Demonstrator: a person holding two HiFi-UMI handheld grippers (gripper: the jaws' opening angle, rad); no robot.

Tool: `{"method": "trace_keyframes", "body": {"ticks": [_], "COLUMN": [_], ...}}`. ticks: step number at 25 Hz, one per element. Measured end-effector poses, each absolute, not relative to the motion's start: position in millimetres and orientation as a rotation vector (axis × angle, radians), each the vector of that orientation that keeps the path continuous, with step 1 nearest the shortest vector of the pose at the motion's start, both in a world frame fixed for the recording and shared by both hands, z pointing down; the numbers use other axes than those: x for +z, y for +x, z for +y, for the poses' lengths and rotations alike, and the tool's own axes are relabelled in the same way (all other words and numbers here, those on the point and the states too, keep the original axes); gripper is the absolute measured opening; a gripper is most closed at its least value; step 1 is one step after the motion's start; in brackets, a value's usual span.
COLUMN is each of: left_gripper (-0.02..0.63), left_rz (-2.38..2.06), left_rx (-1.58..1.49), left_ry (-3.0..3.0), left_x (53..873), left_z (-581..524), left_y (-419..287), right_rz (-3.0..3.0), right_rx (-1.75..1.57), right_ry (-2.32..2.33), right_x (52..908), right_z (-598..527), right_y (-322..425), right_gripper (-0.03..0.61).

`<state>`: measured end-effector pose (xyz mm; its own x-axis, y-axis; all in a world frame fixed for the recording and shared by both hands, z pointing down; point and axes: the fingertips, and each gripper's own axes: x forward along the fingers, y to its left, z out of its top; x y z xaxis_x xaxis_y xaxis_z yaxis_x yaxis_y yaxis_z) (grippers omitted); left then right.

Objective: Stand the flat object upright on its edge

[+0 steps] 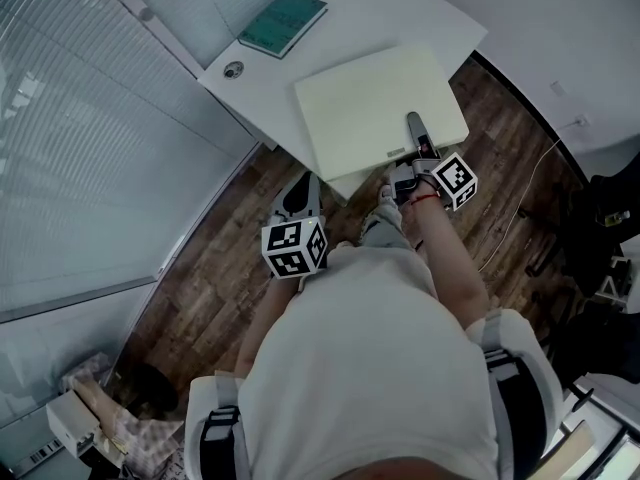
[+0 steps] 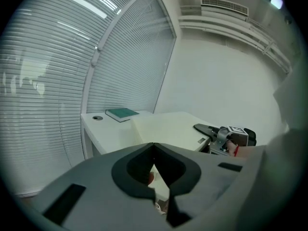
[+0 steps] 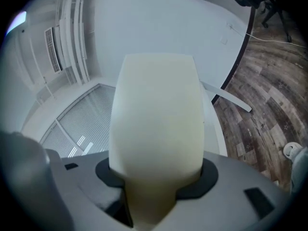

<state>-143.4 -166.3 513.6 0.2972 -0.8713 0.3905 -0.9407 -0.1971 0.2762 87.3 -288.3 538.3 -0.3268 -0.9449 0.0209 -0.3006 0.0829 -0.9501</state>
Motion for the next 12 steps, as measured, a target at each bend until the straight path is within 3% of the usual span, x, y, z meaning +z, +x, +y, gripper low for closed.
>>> {"method": "trace_keyframes", "body": {"ticks": [12], "left_gripper": [0.017], "left_rz": [-1.623], "left_rx": [0.159], "left_ry": [2.096], "left_x": [511], "left_z": [-172], "left_y": [-150], "right_rz": [2.032], "right_rx": [-0.987], "right_ry": [-1.383], "right_x": [461], "right_z": [-324], "right_y": [71], "right_gripper": [0.258]}}
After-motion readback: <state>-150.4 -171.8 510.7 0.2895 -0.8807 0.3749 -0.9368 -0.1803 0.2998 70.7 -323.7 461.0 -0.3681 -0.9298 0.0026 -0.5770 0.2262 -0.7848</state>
